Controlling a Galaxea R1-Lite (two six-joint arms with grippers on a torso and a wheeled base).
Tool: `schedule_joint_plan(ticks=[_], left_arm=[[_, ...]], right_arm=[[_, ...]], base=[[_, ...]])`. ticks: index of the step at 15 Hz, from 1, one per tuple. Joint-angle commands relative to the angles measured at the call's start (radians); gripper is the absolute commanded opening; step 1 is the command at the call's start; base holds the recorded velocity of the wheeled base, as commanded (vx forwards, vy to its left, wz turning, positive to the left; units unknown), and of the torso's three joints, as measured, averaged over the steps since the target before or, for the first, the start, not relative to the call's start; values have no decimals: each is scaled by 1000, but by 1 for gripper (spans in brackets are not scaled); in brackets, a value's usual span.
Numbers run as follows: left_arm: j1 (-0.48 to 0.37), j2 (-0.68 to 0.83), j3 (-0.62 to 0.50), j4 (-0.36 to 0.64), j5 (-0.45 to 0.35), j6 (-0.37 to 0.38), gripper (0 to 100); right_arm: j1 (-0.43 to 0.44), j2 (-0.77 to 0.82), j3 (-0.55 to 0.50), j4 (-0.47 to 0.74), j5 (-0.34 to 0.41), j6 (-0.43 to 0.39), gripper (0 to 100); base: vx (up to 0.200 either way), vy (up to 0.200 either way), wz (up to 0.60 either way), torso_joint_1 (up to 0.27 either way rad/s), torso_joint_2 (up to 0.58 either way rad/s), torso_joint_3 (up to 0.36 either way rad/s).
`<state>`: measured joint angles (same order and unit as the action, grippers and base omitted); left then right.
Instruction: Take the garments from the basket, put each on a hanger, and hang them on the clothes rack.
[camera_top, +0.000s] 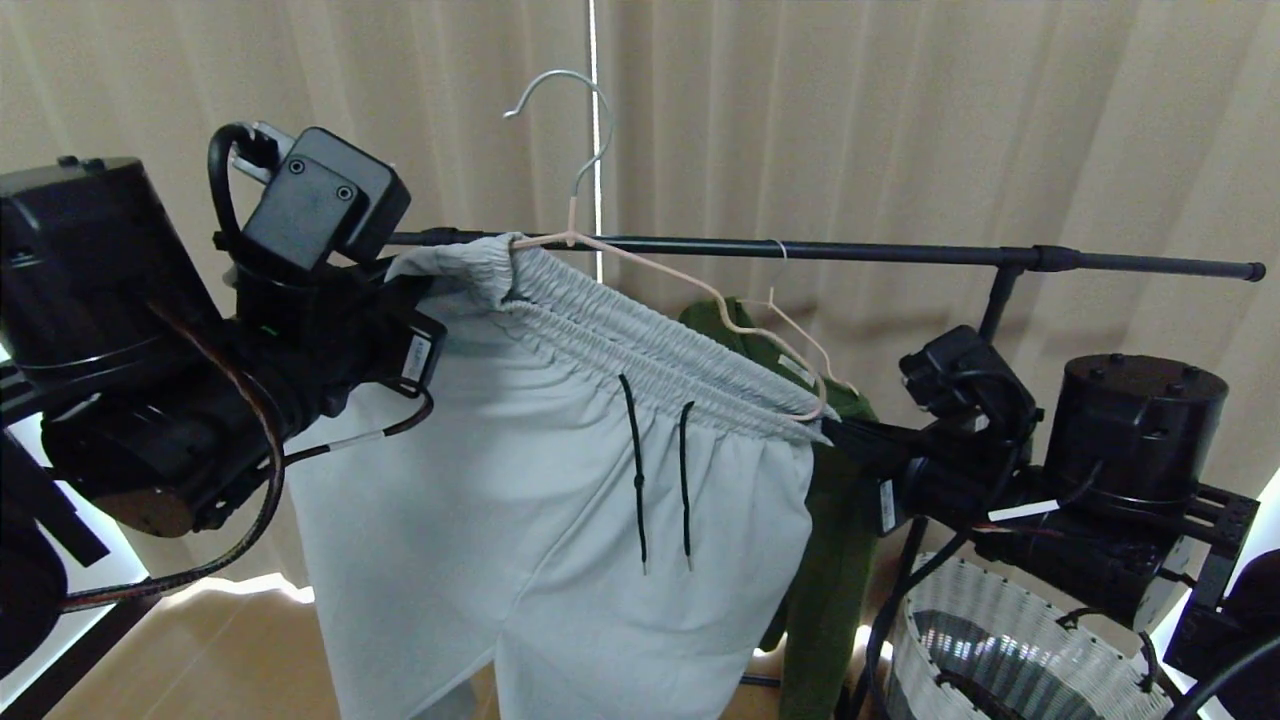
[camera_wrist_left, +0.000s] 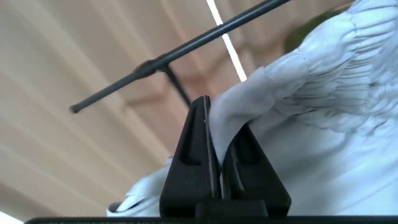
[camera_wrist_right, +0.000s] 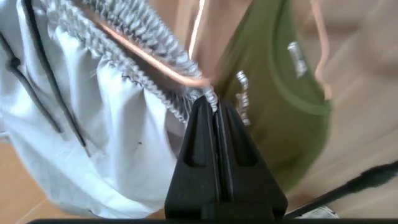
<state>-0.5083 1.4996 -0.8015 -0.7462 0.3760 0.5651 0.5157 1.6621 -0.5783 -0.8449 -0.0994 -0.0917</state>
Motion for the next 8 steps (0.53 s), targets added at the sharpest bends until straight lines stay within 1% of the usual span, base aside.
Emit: schedule_joint_plan(ticks=[1, 3, 6, 8], left_arm=[[14, 4, 47, -21, 1, 32, 0], [24, 5, 87, -28, 1, 53, 0], [33, 8, 111, -27, 1, 64, 0], [60, 21, 123, -28, 0, 96, 0]], right_arm=[[-11, -13, -8, 1, -2, 0, 0], [-11, -16, -12, 4, -2, 0, 0], [-11, -28, -25, 9, 4, -6, 0], [-8, -39, -34, 13, 9, -8, 0]], base=[[0, 0, 0, 0, 0, 0], [0, 0, 0, 0, 0, 0], [0, 0, 0, 0, 0, 0], [0, 0, 0, 0, 0, 0]])
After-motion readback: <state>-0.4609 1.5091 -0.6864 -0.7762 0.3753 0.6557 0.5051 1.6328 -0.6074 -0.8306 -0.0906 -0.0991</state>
